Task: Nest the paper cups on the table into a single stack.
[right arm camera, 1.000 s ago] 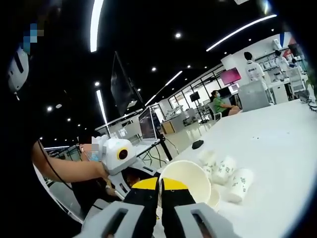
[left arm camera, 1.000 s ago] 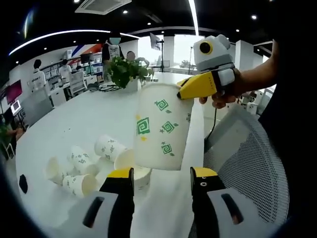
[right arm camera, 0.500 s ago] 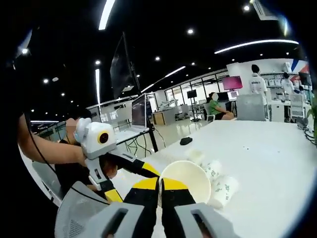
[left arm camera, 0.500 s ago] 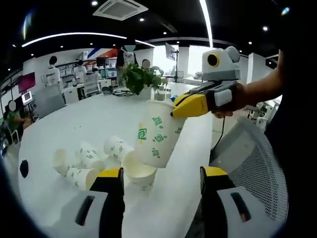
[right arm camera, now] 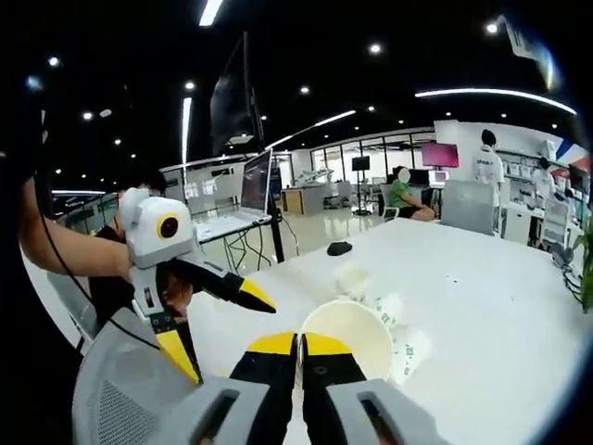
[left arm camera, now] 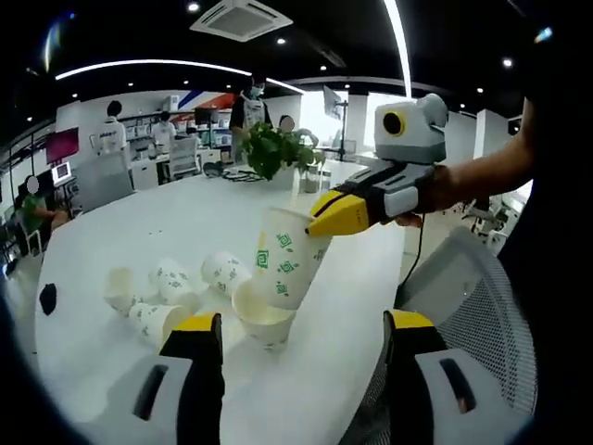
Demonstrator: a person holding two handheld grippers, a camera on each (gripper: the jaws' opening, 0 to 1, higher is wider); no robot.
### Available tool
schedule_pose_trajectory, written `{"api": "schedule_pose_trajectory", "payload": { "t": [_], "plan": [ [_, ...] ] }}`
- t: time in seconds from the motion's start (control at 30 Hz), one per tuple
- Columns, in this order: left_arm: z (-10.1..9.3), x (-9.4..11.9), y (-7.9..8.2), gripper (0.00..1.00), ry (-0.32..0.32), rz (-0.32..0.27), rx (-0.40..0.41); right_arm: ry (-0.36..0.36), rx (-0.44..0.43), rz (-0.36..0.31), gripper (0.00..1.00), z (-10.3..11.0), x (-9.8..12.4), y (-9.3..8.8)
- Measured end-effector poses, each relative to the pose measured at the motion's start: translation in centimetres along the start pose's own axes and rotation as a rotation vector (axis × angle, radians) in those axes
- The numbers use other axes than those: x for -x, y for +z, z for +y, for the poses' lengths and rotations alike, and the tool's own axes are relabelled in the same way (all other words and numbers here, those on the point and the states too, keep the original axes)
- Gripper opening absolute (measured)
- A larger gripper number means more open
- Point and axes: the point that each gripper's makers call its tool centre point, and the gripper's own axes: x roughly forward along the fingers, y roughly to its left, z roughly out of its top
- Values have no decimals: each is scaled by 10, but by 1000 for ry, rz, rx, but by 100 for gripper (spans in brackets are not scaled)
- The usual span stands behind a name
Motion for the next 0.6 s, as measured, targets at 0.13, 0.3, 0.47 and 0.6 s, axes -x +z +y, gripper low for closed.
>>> {"api": "schedule_pose_trajectory", "payload": {
  "t": [0.13,0.3,0.47,0.6],
  "plan": [
    [2,1,-2,73,8,-1,8,0,30,27,0,-3,-6,-4],
    [2,2,-6,75,17,5,14,9,62,66,0,-3,-13,-11],
    [2,4,-8,74,24,9,16,26,74,106,0,0,-21,-18],
    [3,5,-11,74,32,15,17,38,110,142,0,2,-27,-25]
  ]
}}
